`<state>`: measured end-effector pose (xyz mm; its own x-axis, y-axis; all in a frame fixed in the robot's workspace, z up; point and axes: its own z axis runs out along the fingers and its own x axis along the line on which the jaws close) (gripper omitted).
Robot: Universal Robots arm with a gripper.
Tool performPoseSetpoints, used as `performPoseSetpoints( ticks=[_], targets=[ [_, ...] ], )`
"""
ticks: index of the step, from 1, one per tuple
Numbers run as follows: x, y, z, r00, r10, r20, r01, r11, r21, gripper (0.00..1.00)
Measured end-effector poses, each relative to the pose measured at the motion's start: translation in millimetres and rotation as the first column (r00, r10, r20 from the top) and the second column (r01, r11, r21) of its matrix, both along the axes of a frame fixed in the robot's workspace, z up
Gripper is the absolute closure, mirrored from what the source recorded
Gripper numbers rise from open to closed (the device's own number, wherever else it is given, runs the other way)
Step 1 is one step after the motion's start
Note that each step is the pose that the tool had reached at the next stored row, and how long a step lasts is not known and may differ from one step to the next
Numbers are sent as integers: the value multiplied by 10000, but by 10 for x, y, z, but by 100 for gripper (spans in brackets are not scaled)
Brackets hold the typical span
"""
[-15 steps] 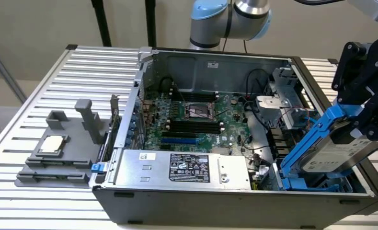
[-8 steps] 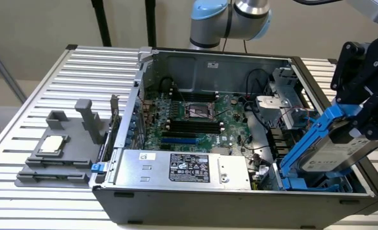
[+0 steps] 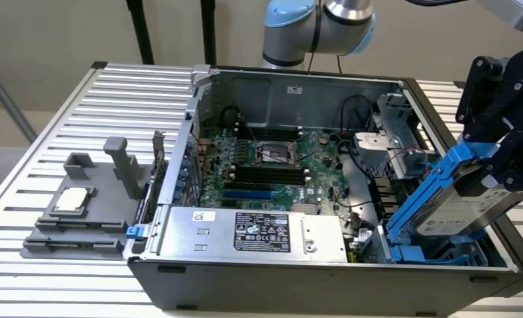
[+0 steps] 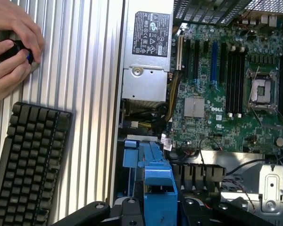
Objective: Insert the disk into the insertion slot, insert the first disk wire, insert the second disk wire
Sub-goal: 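Insert the disk into the insertion slot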
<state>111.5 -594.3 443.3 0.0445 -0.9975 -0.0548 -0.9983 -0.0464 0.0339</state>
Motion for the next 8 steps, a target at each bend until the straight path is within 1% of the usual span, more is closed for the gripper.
performPoseSetpoints(
  ticks=[4,8],
  targets=[
    [0,2,-10,10000,36,0,-36,10000,3,68],
    [0,4,-29,10000,71,0,-71,10000,20,68]
  ],
)
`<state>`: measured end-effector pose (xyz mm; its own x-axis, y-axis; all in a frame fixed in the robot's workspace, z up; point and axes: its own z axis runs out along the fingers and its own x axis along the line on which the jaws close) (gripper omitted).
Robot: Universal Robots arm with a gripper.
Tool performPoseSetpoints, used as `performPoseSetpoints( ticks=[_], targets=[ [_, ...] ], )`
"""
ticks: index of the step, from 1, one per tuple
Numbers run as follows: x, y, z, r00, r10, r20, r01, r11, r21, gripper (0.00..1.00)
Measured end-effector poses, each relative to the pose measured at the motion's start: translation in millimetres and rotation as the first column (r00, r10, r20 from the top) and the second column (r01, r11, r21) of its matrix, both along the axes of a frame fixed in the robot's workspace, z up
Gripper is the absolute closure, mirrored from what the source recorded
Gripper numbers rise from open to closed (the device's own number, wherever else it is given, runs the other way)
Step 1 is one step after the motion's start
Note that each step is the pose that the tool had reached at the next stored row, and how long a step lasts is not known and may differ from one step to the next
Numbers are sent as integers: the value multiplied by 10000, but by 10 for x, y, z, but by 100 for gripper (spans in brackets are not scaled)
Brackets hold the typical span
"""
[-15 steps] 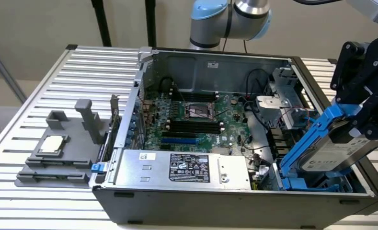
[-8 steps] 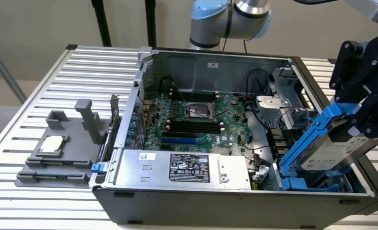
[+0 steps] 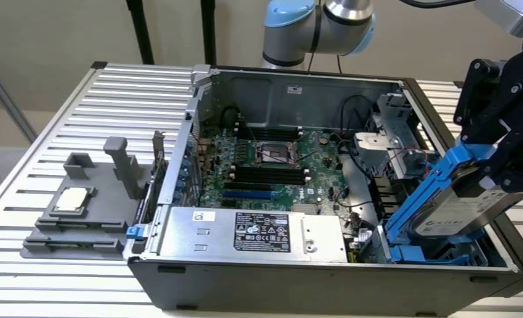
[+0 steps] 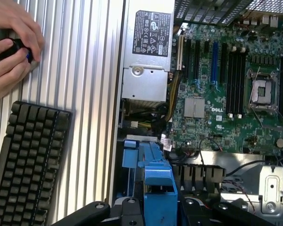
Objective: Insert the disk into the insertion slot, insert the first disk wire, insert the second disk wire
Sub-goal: 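Insert the disk into the insertion slot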
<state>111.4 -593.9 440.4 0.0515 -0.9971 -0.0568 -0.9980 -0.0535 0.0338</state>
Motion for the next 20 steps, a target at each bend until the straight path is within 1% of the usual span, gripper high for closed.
performPoseSetpoints(
  ticks=[9,14,17,18,20],
  targets=[
    [3,2,-38,10000,30,0,-30,10000,58,68],
    [3,2,-52,10000,29,0,-29,10000,61,68],
    [5,1,-18,10000,32,-5,-32,10000,78,68],
    [5,1,15,10000,31,-15,-31,10000,69,68],
    [4,1,43,10000,30,-35,-30,10000,68,68]
  ],
)
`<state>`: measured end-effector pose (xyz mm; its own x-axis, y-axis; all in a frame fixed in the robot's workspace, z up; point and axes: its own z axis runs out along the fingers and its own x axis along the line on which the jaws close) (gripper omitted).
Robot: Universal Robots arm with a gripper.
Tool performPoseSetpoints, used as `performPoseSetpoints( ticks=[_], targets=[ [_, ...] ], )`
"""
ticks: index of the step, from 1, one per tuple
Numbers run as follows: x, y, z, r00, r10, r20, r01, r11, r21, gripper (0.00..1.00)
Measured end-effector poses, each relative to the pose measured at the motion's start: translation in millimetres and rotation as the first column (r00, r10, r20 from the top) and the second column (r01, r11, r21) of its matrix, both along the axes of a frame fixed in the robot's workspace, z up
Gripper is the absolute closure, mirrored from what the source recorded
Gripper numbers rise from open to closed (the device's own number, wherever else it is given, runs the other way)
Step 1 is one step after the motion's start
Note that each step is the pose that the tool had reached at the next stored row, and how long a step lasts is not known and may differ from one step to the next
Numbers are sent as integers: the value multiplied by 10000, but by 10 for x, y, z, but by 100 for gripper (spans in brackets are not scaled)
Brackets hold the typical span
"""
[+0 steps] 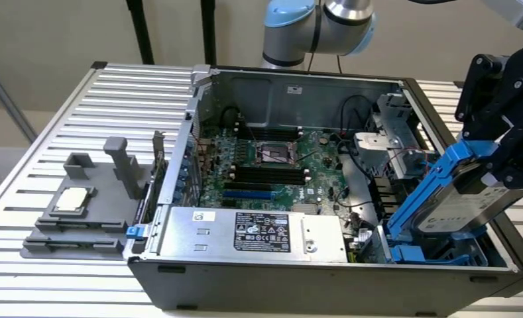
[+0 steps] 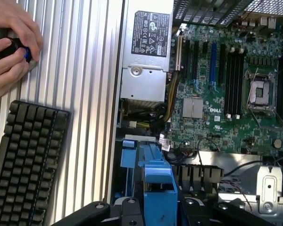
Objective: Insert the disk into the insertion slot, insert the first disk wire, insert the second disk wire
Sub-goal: 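Insert the disk into the insertion slot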
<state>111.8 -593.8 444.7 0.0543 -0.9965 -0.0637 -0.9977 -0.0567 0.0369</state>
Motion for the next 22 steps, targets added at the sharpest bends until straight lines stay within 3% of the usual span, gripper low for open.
performPoseSetpoints(
  ticks=[9,17,22],
  targets=[
    [35,-8,-13,9998,-72,-209,72,10000,-4,68],
    [66,-24,-59,9995,-115,-287,115,9999,-7,68],
    [66,-26,-80,9995,-115,-296,115,9999,-3,68]
  ],
)
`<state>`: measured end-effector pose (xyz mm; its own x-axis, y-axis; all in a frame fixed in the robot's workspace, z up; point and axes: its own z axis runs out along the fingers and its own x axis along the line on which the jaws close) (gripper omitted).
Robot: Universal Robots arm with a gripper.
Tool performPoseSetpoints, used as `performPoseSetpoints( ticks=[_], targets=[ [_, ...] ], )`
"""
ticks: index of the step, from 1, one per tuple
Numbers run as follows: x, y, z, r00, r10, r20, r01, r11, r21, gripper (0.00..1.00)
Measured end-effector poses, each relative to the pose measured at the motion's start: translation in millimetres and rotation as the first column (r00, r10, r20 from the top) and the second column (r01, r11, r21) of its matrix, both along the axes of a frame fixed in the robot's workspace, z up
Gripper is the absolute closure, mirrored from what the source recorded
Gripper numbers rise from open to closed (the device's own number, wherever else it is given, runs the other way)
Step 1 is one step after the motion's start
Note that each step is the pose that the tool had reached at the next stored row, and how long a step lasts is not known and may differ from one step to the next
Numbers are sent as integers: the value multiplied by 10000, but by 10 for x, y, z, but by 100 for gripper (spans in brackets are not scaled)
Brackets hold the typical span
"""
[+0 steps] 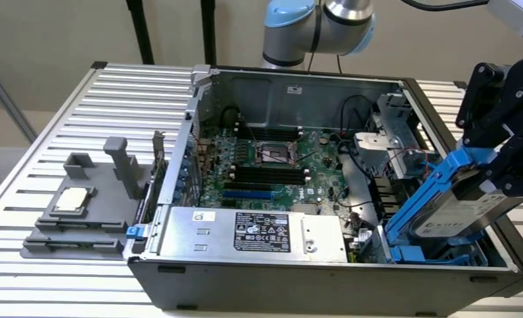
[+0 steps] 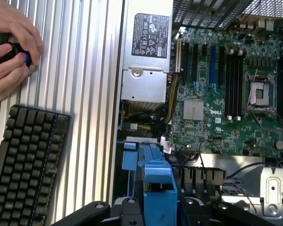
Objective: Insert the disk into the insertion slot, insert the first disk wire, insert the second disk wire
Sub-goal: 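Insert the disk into the insertion slot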
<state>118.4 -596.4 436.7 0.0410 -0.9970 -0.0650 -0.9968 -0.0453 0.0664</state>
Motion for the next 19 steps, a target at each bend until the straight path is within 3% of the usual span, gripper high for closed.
performPoseSetpoints(
  ticks=[10,19],
  targets=[
    [0,0,-55,10000,-1,-2,1,10000,46,68],
    [0,0,-99,10000,-1,-2,1,9999,158,68]
  ],
)
